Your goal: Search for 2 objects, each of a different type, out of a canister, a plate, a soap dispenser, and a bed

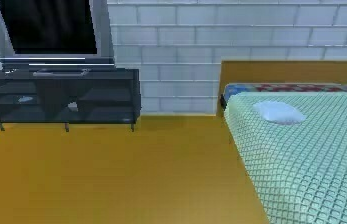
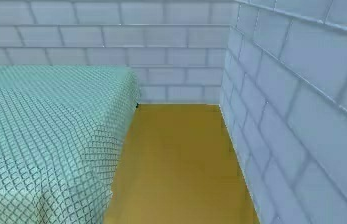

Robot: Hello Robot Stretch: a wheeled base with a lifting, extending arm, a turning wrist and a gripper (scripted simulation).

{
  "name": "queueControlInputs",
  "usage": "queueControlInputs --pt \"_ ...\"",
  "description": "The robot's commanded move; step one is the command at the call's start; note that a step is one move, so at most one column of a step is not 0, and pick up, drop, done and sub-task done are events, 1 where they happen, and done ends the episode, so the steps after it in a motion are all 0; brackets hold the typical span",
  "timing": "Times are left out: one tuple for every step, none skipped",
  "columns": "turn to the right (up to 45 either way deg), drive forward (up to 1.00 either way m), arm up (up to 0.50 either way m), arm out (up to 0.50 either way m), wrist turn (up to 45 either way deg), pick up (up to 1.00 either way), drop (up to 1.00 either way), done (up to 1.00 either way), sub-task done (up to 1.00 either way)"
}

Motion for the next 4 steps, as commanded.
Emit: queueControlInputs --pt "-45.0 0.00 0.00 0.00 0.0 0.00 0.00 0.00 0.00" --pt "-42.0 0.00 0.00 0.00 0.0 0.00 0.00 0.00 0.00" --pt "0.0 1.00 0.00 0.00 0.0 0.00 0.00 0.00 0.00" --pt "-3.0 0.00 0.00 0.00 0.0 0.00 0.00 0.00 0.00"
